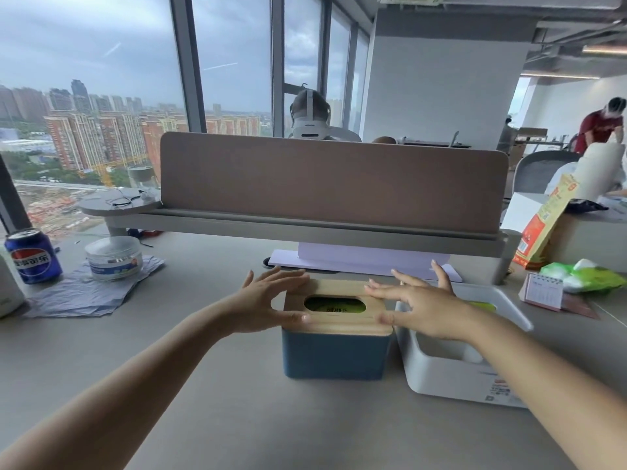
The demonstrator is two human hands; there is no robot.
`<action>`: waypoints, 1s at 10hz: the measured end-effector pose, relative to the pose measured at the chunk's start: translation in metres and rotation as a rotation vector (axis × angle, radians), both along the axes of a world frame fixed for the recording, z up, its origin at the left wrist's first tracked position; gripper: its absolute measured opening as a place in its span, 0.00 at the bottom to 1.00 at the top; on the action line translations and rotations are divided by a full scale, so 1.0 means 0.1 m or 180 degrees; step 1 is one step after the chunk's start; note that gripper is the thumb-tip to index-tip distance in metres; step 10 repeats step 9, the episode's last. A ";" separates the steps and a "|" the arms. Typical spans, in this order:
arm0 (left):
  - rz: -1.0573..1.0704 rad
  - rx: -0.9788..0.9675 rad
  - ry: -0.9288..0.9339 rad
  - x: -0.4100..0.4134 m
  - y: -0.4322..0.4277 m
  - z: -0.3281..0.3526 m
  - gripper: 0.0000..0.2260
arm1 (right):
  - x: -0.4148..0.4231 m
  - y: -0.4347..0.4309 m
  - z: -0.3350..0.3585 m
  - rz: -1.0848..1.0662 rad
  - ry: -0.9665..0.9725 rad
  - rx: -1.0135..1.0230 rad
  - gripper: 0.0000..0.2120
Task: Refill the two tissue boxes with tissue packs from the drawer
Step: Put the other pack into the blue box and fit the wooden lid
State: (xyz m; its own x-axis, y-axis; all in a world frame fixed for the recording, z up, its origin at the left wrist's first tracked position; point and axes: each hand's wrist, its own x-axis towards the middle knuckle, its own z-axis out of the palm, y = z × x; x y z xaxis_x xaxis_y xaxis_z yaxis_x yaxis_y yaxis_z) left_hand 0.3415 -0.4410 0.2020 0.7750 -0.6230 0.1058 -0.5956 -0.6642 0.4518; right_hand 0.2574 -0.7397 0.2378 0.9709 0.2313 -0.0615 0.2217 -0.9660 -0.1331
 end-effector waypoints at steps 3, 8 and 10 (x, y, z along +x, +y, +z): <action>0.0232 -0.0647 0.0277 -0.11 0.01 -0.07 0.37 | 0.06 -0.03 0.03 -0.0249 0.0061 0.0117 0.34; 0.0577 -0.1108 0.0658 -0.29 -0.07 -0.20 0.26 | -0.18 0.04 0.00 -0.0285 -0.0285 0.0026 0.29; 0.0921 -0.1923 0.0453 -0.52 0.08 -0.25 0.23 | -0.44 0.07 0.31 -0.0309 -0.1051 0.0966 0.27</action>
